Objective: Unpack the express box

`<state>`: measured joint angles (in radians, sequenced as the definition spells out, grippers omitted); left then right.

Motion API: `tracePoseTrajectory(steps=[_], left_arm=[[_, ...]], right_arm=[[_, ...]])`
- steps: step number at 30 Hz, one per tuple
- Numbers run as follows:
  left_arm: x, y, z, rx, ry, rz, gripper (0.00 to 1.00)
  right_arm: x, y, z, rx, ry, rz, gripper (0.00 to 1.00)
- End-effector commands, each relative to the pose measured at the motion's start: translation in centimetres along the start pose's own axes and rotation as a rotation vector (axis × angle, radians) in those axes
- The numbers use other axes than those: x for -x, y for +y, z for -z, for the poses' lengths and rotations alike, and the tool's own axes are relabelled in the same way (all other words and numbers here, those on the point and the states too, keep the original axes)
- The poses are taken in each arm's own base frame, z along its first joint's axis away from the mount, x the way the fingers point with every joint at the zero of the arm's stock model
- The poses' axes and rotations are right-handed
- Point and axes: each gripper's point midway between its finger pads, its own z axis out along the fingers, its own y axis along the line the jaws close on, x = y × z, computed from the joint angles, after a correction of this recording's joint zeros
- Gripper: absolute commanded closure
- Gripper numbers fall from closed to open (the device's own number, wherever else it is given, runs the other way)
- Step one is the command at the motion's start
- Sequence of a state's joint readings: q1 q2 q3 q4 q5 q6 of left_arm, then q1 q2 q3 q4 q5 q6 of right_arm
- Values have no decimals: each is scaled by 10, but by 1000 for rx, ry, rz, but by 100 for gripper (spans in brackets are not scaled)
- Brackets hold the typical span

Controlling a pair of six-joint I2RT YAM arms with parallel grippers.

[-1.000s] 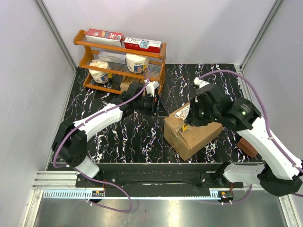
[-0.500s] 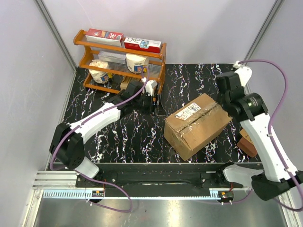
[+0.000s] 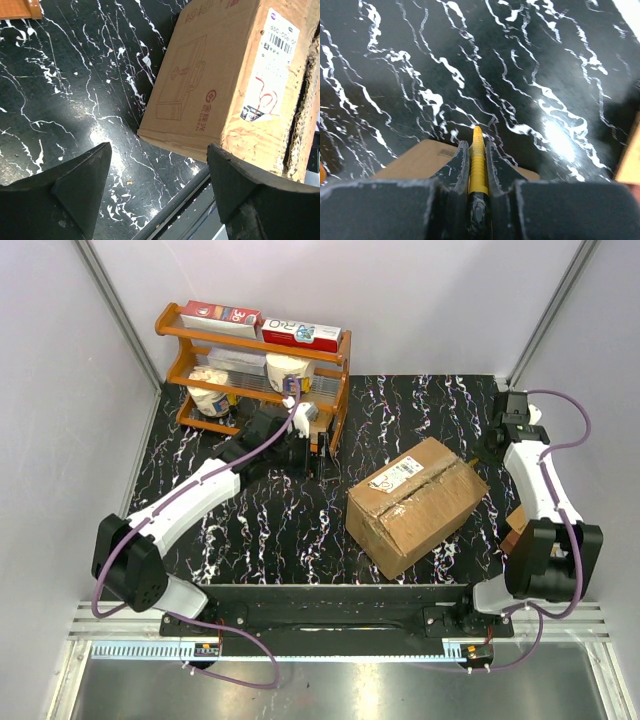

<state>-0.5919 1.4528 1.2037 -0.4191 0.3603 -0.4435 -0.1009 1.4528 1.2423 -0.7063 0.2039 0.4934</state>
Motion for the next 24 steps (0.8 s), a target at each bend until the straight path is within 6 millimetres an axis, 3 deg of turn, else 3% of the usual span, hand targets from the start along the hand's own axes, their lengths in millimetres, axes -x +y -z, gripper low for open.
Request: tracePoseTrajectory(steps=[1,5,8,9,11,12,15,16,19,24], left_arm=[[24,-1,15,10,-84,-29,18],[26,6,15,23,-84,-15,17],[30,12,15,35,-90,-8,16],[31,13,15,39,-92,-6,16],[32,16,16,48,-95,-1,16],[32,17,17,50,-97,1,16],[31,19,16,55,-95,1,15],[31,19,16,53,-93,-5,14],[30,20,11,48,-82,-1,14],[31,24,2,59,-67,28,14]], right_arm=[[16,41,-15,181,-18,-77,96],[7,49,-33,192,47,-89,88],[2,49,-40,179,67,-93,76],[3,43,-42,150,53,-96,66],[6,38,-42,125,35,-94,59],[10,34,-42,104,18,-90,45],[19,23,-37,43,-23,-81,27],[24,21,-33,30,-42,-85,16],[35,8,-16,-29,-88,-100,11],[19,-33,22,-179,-83,-130,20]])
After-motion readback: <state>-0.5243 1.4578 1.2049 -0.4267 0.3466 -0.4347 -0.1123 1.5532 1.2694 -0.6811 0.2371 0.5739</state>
